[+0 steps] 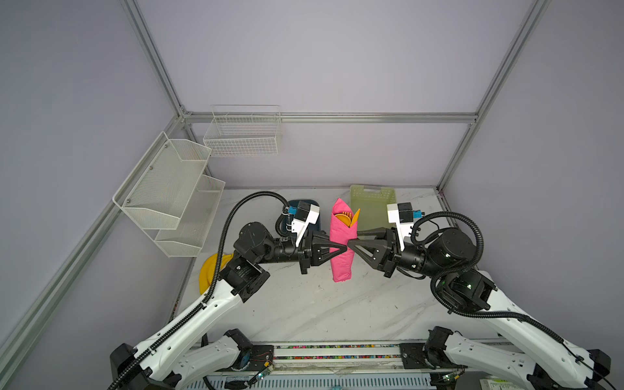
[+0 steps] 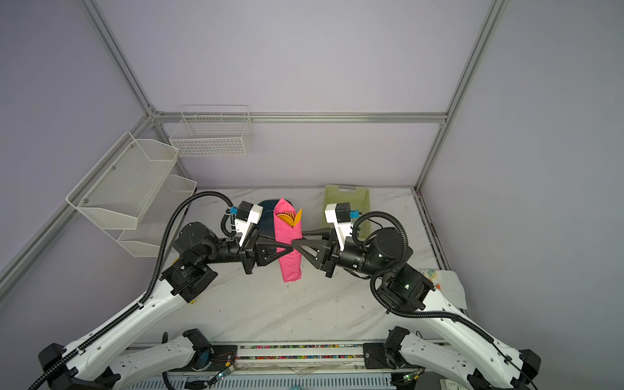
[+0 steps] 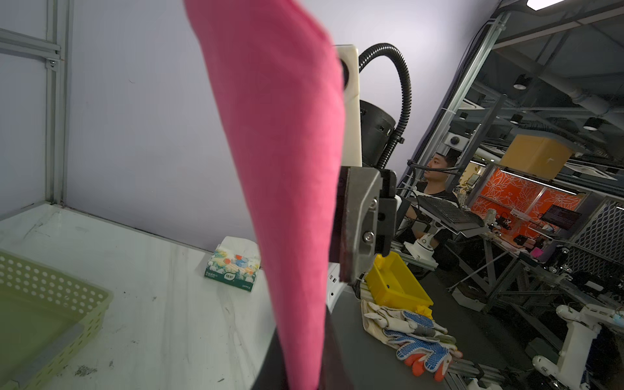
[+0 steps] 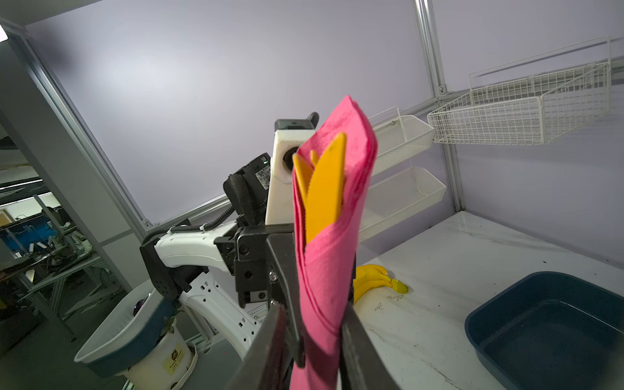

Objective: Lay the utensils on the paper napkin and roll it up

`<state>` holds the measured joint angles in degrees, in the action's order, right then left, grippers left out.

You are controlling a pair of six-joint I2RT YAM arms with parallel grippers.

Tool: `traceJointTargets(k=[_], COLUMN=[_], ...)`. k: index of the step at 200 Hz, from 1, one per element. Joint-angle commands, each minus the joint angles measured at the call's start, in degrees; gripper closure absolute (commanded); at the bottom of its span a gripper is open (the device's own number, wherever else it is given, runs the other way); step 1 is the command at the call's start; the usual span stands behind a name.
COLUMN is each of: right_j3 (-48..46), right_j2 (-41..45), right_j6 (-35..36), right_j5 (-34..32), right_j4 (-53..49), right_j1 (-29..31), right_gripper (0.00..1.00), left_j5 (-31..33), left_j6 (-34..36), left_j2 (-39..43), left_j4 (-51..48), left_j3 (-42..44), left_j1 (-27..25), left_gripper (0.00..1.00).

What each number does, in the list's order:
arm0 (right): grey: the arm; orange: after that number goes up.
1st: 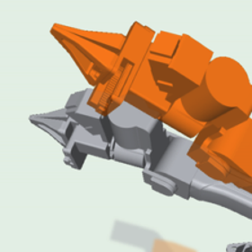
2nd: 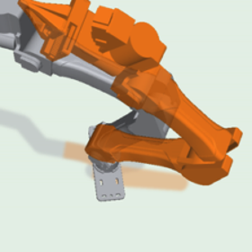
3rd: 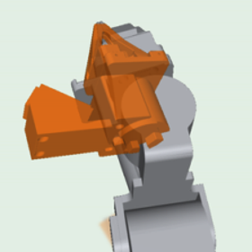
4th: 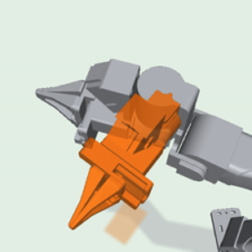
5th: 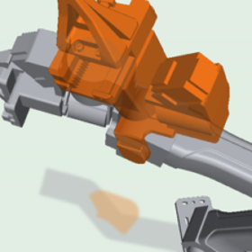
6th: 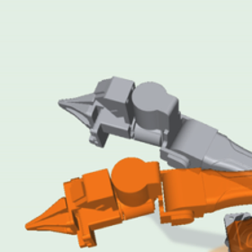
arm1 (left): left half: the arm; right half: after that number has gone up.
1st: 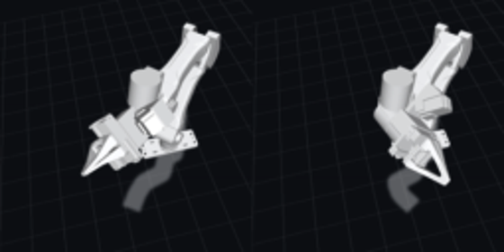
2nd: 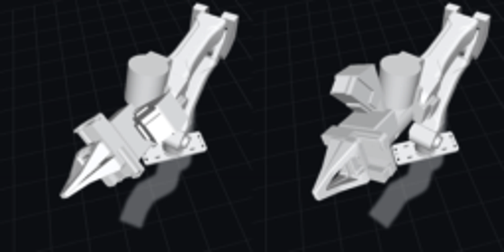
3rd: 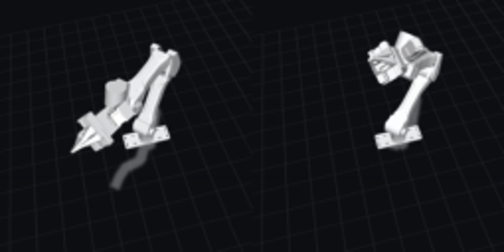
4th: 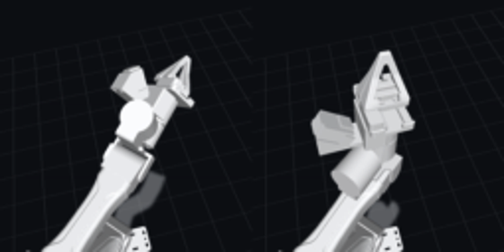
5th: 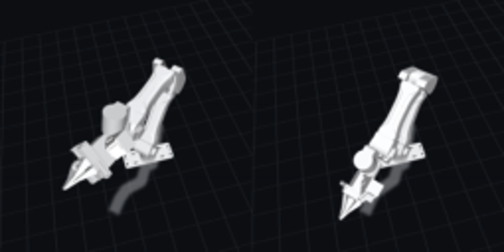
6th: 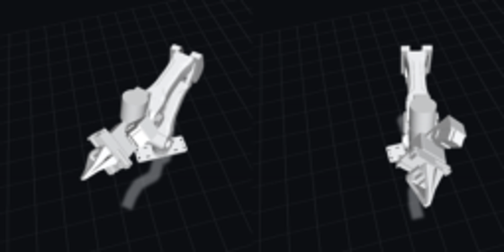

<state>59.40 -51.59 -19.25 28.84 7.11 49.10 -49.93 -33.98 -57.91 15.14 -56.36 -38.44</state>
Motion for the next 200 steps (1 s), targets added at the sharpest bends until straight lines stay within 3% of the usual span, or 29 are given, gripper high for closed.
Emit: traceJointTargets(k=[1,26,47,69,79,129,200], right_j3=[1.4,1.4,1.7,1.8,1.8,2.1,1.3], right_j2=[-0.8,-0.9,-0.7,0.0,0.4,0.7,-0.3], right_j6=[-0.3,-0.7,-0.4,0.0,0.1,-0.2,-1.4], right_j5=[0.2,0.6,0.3,-1.1,-1.6,-0.8,1.4], right_j4=[1.0,1.9,1.6,0.8,0.8,1.7,4.1], right_j1=[-0.3,-0.3,-0.3,-0.3,-0.3,-0.3,-0.2], right_gripper=[0.70,0.76,0.87,0.96,0.98,1.00,1.00], left_j5=[-0.5,-1.1,-1.1,-0.8,-0.4,-2.2,-6.4], left_j6=[1.3,1.2,1.0,0.8,1.1,-0.2,-2.3], left_j2=[0.3,-0.1,0.1,0.8,1.4,2.2,-1.6], left_j4=[1.0,0.8,0.4,0.0,-0.7,-0.5,2.9], left_j3=[-4.4,-4.6,-4.3,-3.5,-3.0,-0.7,-2.6], left_j1=[-0.1,-0.1,-0.1,-0.1,-0.1,-0.1,-2.0], left_gripper=[0.93,0.93,0.91,0.83,0.75,0.50,0.38])
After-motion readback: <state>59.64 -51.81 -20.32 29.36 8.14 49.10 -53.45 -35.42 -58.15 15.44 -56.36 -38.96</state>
